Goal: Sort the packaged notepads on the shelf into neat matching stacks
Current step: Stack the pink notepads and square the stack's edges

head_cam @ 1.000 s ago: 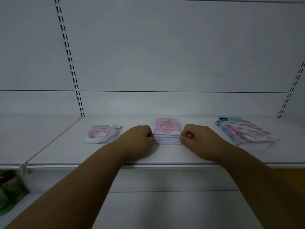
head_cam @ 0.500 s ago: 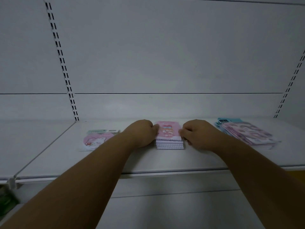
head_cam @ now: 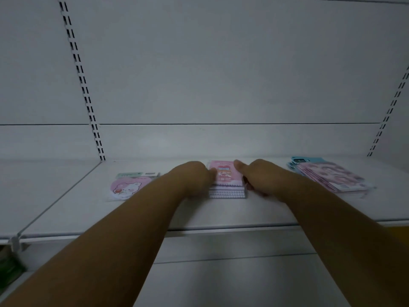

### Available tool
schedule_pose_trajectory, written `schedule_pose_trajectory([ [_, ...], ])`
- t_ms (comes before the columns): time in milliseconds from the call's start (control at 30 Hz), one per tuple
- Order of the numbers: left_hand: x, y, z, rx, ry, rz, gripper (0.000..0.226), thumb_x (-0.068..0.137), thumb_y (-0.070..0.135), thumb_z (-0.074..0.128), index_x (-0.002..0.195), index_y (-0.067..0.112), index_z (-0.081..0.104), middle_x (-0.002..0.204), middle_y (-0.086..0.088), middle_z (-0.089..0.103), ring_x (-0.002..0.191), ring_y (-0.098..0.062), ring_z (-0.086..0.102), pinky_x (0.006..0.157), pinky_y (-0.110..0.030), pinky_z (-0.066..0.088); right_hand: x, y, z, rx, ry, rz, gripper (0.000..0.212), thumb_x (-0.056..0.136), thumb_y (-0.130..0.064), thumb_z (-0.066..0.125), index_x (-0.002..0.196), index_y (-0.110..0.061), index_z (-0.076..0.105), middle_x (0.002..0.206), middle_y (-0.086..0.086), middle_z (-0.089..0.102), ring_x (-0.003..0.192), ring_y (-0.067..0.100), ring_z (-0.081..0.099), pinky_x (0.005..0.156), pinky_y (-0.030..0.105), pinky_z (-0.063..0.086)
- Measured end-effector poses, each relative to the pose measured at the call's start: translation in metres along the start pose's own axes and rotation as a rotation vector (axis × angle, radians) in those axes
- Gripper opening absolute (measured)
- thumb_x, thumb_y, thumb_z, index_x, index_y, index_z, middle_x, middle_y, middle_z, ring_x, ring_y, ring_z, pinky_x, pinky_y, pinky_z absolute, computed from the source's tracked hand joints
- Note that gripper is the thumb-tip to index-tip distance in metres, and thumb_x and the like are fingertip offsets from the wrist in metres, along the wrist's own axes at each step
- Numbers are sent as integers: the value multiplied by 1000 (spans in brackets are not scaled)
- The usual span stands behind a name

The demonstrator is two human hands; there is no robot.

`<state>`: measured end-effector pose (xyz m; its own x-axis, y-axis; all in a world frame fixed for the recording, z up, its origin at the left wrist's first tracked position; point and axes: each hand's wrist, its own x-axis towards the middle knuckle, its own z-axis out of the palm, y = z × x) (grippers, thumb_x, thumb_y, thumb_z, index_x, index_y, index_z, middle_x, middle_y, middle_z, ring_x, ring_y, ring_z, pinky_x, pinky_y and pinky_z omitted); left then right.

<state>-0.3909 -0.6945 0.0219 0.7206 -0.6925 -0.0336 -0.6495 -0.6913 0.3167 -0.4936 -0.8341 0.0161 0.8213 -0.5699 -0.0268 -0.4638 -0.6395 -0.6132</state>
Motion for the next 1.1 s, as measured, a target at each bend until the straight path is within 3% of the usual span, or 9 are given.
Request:
schedule_pose_trajectory([
  [167,1,11,5,-232,19,-40,42,101,30,42,123,-1,60,127,-18,61,112,-32,60,89,-34,47,-3,-7,3,118,11,-17,34,92,-37,61,66,-18,53,58,-4,49,48,6,43,37,14,31],
  [300,-1,0,12,-544,94,-106,30,96,33,55,110,8,63,95,-5,67,75,-14,60,59,-23,44,-7,-5,8,267,7,-48,27,90,-33,65,104,-11,70,77,-4,65,60,5,56,49,16,36],
  [367,-3,0,11,-650,102,-131,24,93,26,60,111,10,63,94,-3,65,74,-11,60,55,-20,43,-7,-10,12,331,19,-24,31,88,-29,69,111,-8,68,88,2,67,62,7,57,47,15,38],
  [433,-3,1,11,-674,113,-140,25,91,22,63,113,9,62,99,-4,65,77,-13,60,56,-20,44,-7,-13,16,422,28,20,33,84,-22,74,111,-3,68,93,7,69,64,11,60,45,15,42],
  [600,-11,0,10,-819,138,-132,21,91,19,66,110,14,59,100,-4,68,82,-17,68,69,-26,56,0,-12,21,690,85,57,37,80,-8,75,116,-2,66,107,14,73,88,28,73,86,43,59],
  [733,-21,-2,17,-974,167,-31,63,86,9,71,139,19,40,124,-5,63,102,-22,68,84,-38,60,-7,-5,21,710,108,-70,48,82,0,71,126,-13,57,114,7,69,98,24,70,87,48,58],
  [900,-30,10,27,-1194,138,104,37,89,8,66,121,19,54,114,-4,69,99,-21,69,82,-36,60,-14,0,33,786,92,-213,51,79,-4,74,126,-15,55,115,9,69,104,25,68,90,45,57],
  [1000,-33,17,30,-1375,99,131,32,98,14,54,129,20,52,118,-8,69,103,-26,69,84,-39,60,-13,-7,40,1110,45,-196,45,82,-1,64,124,-11,52,115,17,68,103,32,68,87,47,57],
  [1100,-33,13,32,-1406,62,170,35,101,15,47,135,23,51,121,-7,69,108,-26,68,89,-39,56,-13,-5,38,1143,4,-175,32,91,-4,57,121,-13,52,114,17,67,99,33,68,88,52,56],
])
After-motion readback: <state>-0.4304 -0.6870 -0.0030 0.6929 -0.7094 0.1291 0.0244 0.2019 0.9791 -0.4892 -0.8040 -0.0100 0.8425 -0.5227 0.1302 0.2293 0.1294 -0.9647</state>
